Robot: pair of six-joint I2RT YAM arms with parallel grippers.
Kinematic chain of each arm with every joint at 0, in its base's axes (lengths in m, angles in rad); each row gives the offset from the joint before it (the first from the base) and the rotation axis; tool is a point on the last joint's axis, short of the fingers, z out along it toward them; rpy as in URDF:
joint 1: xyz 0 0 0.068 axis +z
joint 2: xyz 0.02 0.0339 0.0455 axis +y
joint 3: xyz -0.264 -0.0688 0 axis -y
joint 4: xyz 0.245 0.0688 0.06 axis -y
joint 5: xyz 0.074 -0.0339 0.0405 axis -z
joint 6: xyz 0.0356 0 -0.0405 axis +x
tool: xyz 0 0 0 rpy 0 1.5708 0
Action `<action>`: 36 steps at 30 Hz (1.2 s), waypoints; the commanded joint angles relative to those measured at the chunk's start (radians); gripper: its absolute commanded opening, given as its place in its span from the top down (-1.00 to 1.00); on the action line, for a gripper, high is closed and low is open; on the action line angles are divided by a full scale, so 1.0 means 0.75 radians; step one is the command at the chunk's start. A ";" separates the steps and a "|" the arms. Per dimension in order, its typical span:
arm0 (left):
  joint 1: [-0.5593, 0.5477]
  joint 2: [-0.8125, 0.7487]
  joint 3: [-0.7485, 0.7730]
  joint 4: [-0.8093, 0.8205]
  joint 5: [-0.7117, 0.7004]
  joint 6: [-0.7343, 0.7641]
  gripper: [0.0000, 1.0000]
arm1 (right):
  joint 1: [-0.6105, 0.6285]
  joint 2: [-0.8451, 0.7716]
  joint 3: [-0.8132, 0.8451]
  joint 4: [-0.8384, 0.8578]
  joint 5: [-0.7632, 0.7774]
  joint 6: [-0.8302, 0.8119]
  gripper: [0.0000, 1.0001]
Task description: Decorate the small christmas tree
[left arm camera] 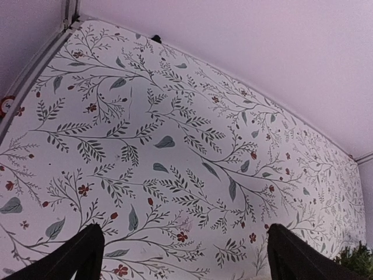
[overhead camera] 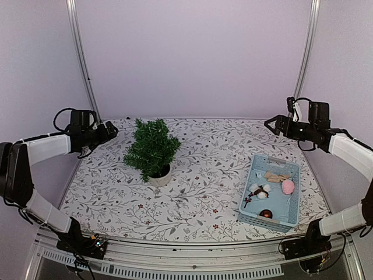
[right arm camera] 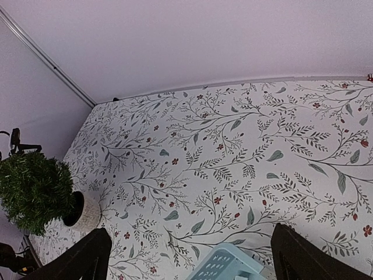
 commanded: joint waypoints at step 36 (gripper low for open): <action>-0.111 0.089 0.016 -0.042 0.072 0.005 -0.99 | 0.208 0.430 0.077 -0.393 0.436 -0.064 -0.36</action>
